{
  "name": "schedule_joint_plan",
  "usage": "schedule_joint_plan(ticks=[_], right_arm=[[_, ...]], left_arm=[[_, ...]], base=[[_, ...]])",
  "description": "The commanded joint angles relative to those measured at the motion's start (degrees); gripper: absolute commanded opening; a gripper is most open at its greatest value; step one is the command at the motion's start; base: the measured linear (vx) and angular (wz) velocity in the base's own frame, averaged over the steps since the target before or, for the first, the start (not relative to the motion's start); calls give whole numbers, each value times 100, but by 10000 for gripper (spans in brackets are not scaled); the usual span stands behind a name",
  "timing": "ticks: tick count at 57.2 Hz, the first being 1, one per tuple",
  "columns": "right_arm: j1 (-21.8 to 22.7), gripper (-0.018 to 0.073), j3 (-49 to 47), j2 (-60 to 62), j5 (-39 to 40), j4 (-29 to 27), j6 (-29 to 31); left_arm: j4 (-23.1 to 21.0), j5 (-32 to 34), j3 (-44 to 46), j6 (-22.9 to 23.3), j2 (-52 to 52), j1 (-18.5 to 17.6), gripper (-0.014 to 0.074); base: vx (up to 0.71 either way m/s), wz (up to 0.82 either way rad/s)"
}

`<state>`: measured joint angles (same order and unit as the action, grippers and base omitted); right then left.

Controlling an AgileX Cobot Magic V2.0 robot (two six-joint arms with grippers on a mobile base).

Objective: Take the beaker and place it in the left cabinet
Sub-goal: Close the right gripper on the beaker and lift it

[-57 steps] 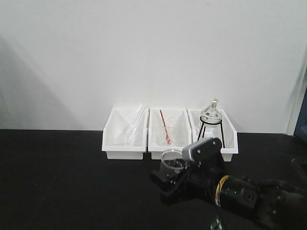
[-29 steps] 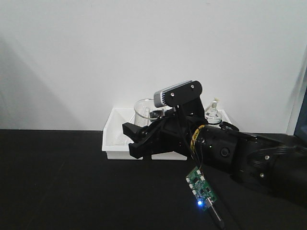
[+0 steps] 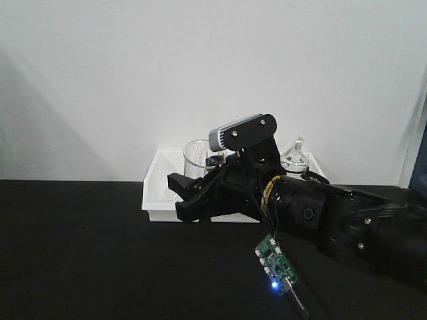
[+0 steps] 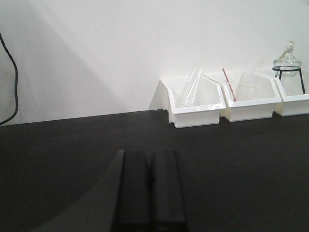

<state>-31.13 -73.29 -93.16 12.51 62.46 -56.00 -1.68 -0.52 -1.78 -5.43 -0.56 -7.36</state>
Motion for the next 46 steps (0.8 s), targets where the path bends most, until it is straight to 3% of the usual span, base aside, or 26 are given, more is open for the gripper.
schedule_joint_plan(ticks=[1,46], right_arm=[[18,-9,-215,244,185,-74,-4],[18,-9,-215,244,185,-74,-4]], left_arm=[[-42,479,-93,19,-103,-9,1],[-42,479,-93,19,-103,-9,1]], base=[[0,0],[-1,-2]])
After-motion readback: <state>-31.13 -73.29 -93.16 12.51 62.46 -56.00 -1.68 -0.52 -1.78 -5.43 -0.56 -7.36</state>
